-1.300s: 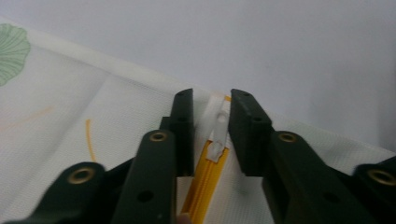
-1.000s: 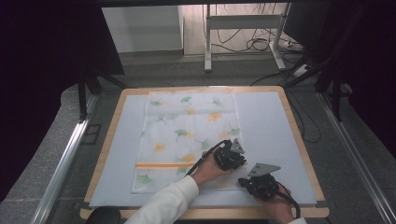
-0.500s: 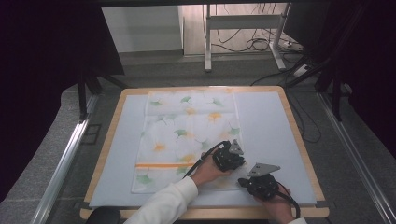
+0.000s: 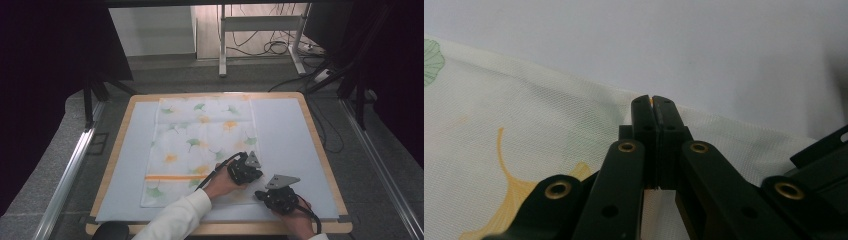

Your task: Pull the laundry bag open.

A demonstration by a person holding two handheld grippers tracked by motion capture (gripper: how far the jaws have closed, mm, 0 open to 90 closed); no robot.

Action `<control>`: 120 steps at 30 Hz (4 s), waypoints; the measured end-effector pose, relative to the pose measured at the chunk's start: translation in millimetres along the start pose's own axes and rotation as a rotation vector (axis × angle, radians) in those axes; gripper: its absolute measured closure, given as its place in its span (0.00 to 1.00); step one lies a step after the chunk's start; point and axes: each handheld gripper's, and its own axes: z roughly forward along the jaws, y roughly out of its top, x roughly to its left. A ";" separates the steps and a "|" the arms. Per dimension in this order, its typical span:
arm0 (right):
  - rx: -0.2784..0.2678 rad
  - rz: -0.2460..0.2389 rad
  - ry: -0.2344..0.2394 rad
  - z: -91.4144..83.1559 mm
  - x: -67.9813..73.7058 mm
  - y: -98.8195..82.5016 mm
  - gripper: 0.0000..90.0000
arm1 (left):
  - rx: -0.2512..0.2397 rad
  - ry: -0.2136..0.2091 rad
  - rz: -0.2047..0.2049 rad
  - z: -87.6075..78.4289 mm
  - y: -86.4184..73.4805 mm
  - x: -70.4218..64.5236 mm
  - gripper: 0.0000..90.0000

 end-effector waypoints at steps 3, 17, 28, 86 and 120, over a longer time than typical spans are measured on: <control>0.000 0.001 0.001 0.2 -0.3 0.3 0.99 | 0.014 -0.021 -0.010 1.4 1.7 2.7 0.98; 0.008 -0.003 -0.026 0.2 -0.2 2.4 0.99 | 0.024 -0.033 -0.030 3.2 4.6 4.3 1.00; 0.004 0.097 -0.070 4.0 -19.1 6.8 1.00 | 0.029 -0.030 -0.020 2.1 3.9 4.9 1.00; -0.013 0.282 -0.060 19.1 -38.8 21.4 1.00 | 0.046 -0.007 0.017 -12.9 -8.0 6.4 1.00; -0.026 0.349 -0.031 19.1 -44.1 18.4 1.00 | 0.073 0.016 0.047 -22.8 -9.9 4.7 1.00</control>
